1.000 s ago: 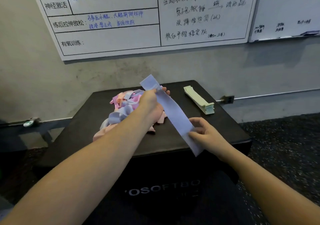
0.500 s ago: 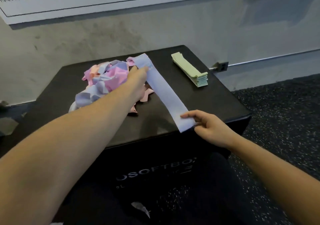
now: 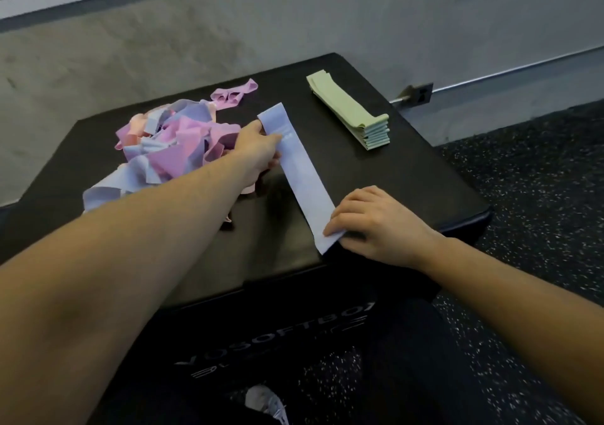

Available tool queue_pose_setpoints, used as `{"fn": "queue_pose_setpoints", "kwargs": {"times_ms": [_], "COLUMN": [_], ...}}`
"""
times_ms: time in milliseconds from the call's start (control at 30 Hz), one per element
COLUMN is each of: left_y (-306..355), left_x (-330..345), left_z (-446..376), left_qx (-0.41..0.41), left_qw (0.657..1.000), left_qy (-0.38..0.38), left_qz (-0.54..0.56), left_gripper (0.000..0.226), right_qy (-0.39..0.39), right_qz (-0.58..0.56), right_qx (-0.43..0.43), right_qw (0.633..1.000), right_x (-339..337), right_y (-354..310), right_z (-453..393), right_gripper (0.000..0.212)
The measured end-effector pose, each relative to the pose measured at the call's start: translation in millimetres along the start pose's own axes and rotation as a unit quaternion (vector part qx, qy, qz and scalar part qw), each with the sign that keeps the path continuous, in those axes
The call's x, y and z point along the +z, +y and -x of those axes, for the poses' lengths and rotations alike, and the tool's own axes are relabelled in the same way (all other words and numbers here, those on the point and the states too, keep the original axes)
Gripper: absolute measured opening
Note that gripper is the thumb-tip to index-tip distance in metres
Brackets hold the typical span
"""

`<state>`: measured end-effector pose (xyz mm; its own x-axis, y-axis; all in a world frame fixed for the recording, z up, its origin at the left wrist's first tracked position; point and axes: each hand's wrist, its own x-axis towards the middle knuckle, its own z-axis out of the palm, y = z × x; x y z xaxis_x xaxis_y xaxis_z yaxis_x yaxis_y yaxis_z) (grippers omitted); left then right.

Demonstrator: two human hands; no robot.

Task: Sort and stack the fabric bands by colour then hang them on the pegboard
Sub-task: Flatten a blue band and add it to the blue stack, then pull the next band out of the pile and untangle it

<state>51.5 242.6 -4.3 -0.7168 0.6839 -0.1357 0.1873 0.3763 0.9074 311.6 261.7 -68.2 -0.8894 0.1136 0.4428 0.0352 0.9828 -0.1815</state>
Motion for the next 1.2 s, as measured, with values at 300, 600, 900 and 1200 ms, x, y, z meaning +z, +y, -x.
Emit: {"fn": "queue_pose_setpoints", "kwargs": {"times_ms": [300, 600, 900, 1200], "left_y": [-11.1, -23.3, -22.8, -51.3], "left_x": [39.8, 41.6, 29.1, -21.0], "left_z": [-40.8, -54.1, 9.9, 89.5], "left_qx": [0.01, -0.007, 0.149, 0.206], "left_qw": [0.991, 0.979, 0.965, 0.958], "left_qy": [0.01, 0.042, 0.003, -0.013], "left_qz": [-0.133, -0.199, -0.217, -0.199], "left_gripper": [0.033, 0.047, 0.024, 0.015], "right_qy": [-0.012, -0.025, -0.04, -0.042], "right_qz": [-0.096, -0.059, -0.112, -0.212], "right_qx": [0.059, 0.05, 0.102, 0.188], "right_qw": [0.994, 0.997, 0.988, 0.958], "right_x": [23.7, 24.2, 15.5, 8.1], "right_y": [14.4, 15.2, 11.8, 5.7], "right_z": [5.1, 4.0, 2.0, -4.0], "right_gripper": [0.026, 0.026, 0.039, 0.031]}}
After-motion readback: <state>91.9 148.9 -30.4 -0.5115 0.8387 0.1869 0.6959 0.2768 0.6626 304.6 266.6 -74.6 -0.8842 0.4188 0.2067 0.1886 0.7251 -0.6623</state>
